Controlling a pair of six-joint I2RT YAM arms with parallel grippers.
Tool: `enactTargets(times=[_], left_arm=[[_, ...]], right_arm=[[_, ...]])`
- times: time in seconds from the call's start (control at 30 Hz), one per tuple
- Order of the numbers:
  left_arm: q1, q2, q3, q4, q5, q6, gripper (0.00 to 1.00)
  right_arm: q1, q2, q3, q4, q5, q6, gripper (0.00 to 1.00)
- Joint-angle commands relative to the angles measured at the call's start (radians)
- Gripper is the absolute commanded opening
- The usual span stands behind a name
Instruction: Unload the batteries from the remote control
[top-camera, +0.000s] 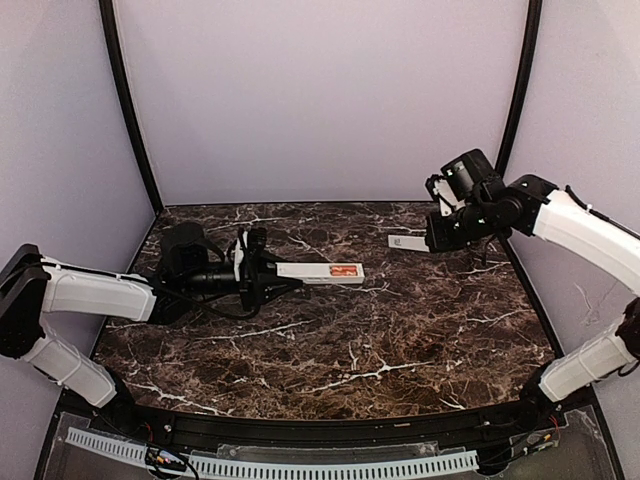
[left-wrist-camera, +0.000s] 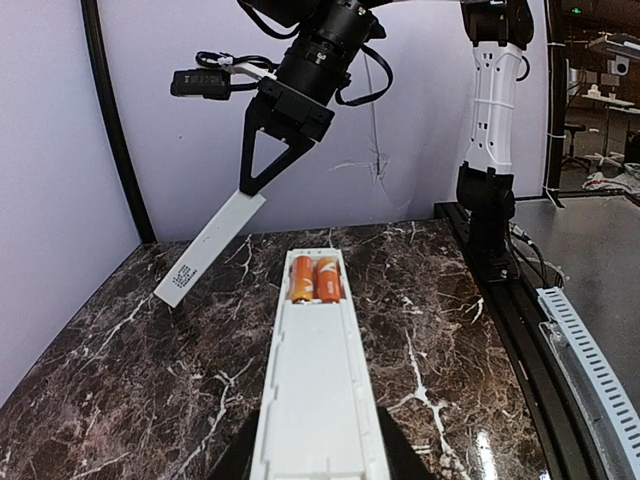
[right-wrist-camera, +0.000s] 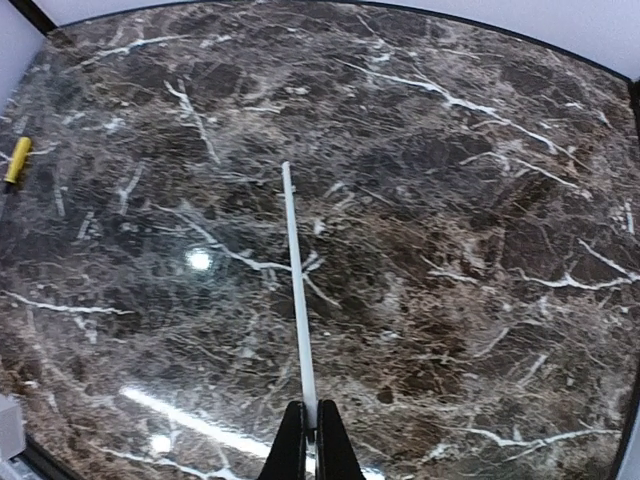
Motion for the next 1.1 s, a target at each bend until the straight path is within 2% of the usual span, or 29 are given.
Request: enactTargets(times=[0.0, 0.6, 0.8, 1.07], left_arm=[[0.001, -0.034, -0.019, 0.002, -0.004, -0.010, 0.00], [0.002, -0.034, -0.042, 0.000, -0.021, -0.013, 0.00], [0.001, -0.028, -0.043, -0.002, -0.020, -0.014, 0.00], [0.001, -0.030, -0.046, -0.006, -0.021, -0.012, 0.00]], right_arm=[[0.049, 0.098, 0.073, -0.142, 0.276, -0.031, 0.00], [0.168, 0.423, 0.169, -0.393, 0.510, -0.008, 0.00], [0.183, 0.439, 0.157, -0.361, 0.451, -0.022, 0.00], [0.184, 0.406, 0.130, -0.287, 0.256, -0.079, 0.01]])
